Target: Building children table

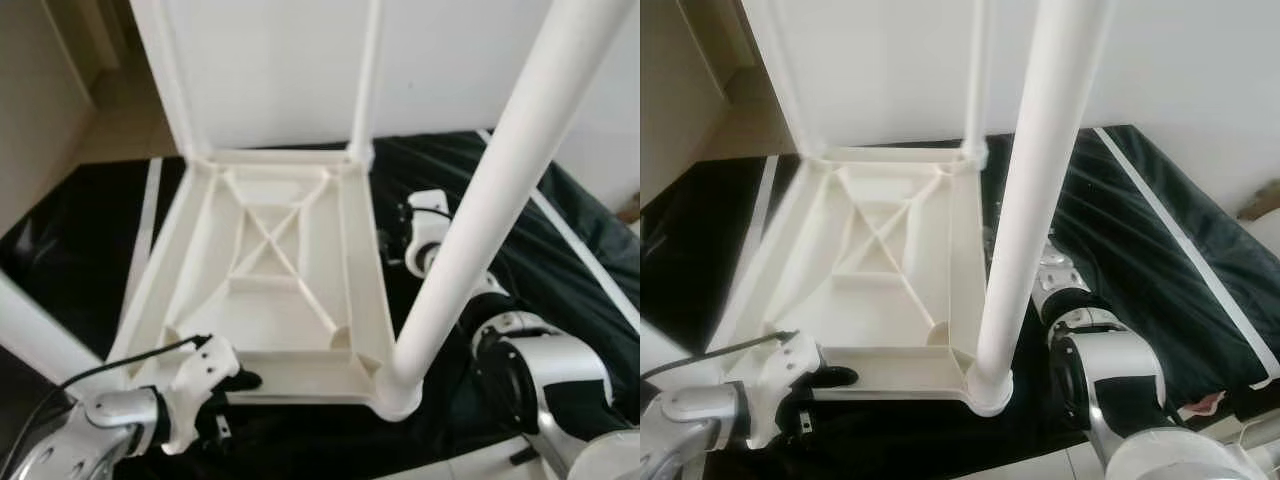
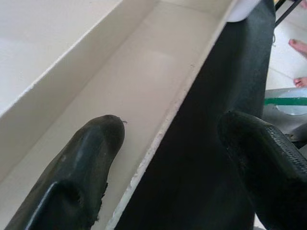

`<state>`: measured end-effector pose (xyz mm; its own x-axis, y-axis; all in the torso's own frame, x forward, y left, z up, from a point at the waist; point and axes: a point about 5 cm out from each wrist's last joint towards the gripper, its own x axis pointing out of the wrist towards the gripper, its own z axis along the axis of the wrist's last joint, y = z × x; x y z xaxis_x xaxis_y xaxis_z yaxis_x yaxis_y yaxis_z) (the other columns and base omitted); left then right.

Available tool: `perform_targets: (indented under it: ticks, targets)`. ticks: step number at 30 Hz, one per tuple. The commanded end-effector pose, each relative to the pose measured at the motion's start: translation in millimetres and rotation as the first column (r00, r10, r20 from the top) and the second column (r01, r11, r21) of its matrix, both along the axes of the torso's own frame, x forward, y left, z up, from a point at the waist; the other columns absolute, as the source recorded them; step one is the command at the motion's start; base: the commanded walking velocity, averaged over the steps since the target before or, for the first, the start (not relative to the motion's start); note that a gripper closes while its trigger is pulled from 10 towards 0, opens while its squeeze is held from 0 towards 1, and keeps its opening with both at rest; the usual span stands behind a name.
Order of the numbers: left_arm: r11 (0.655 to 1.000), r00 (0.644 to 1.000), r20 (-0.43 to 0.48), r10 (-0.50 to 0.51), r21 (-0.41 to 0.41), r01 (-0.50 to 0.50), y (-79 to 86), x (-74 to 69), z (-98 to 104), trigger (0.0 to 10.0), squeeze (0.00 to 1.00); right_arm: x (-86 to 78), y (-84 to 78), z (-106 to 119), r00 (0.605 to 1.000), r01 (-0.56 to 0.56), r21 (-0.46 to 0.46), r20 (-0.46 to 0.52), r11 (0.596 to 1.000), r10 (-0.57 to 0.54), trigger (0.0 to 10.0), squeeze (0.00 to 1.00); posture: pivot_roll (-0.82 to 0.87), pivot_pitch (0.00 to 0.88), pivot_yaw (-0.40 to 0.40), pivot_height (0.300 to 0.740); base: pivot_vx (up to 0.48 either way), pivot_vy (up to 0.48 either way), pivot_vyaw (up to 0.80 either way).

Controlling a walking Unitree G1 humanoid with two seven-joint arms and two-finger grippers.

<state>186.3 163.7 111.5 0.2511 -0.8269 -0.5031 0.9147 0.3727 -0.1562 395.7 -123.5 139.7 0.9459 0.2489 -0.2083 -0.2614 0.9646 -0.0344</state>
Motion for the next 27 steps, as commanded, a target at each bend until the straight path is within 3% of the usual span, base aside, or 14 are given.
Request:
perform_targets:
  ticks: [1,9,12,13,14,18,21,24,27]
  targets:
    - [1.000,0.994,-0.110,-0.016,-0.002,0.016,-2.0,-10.6,-14.8,10.0,0.00,0.3,9.7,3.5,0.999,-0.048,0.008,0.024,0.999,0.048,10.0,0.00,0.08,0.025,-0.027,0.740,0.000,0.000,0.00]
    - [1.000,0.998,-0.057,0.012,0.010,-0.011,-3.6,-3.6,-14.3,10.0,0.00,-0.7,-27.9,0.6,0.981,0.177,-0.007,0.079,0.984,-0.176,10.0,0.00,0.08,0.030,-0.028,0.740,0.000,0.000,0.00]
    - [0.999,0.999,-0.010,0.052,0.002,-0.052,-5.8,3.9,-12.5,10.0,0.00,-4.4,-49.6,1.4,0.944,0.297,0.008,0.146,0.955,-0.295,10.0,0.00,0.08,0.037,-0.029,0.740,0.000,0.000,0.00]
    - [0.999,0.999,-0.010,0.052,0.002,-0.052,-5.8,3.9,-12.5,10.0,0.00,-4.4,-49.6,1.4,0.944,0.297,0.008,0.146,0.955,-0.295,10.0,0.00,0.08,0.037,-0.029,0.740,0.000,0.000,0.00]
    - [0.997,0.997,0.021,0.081,-0.008,-0.081,-6.8,9.0,-11.2,10.0,0.00,-10.1,-62.8,-1.2,0.912,0.363,0.031,0.190,0.931,-0.362,10.0,0.00,0.08,0.037,-0.029,0.740,0.000,0.000,0.00]
    - [0.994,0.992,0.066,0.107,-0.038,-0.105,-9.1,14.3,-7.2,10.0,0.00,-18.5,-71.8,-7.2,0.889,0.397,0.060,0.223,0.916,-0.400,10.0,0.00,0.07,0.042,-0.027,0.740,0.000,0.000,0.00]
    - [0.986,0.980,0.139,0.143,-0.103,-0.129,-15.6,22.3,0.6,10.0,0.00,-49.8,-84.6,-22.2,0.845,0.416,0.132,0.310,0.900,-0.436,10.0,0.00,0.06,0.046,-0.023,0.740,0.000,0.000,0.00]
    - [0.986,0.979,0.141,0.145,-0.105,-0.131,-16.0,22.7,0.6,10.0,0.00,-52.0,-85.2,-22.7,0.840,0.420,0.134,0.318,0.898,-0.440,10.0,0.00,0.06,0.046,-0.023,0.740,0.000,0.000,0.00]
    - [0.975,0.955,0.229,0.188,-0.160,-0.153,-22.4,31.9,9.0,10.0,0.00,-90.2,-87.9,-28.3,0.844,0.362,0.138,0.372,0.922,-0.387,10.0,0.00,0.02,0.051,-0.015,0.740,0.000,0.000,0.00]
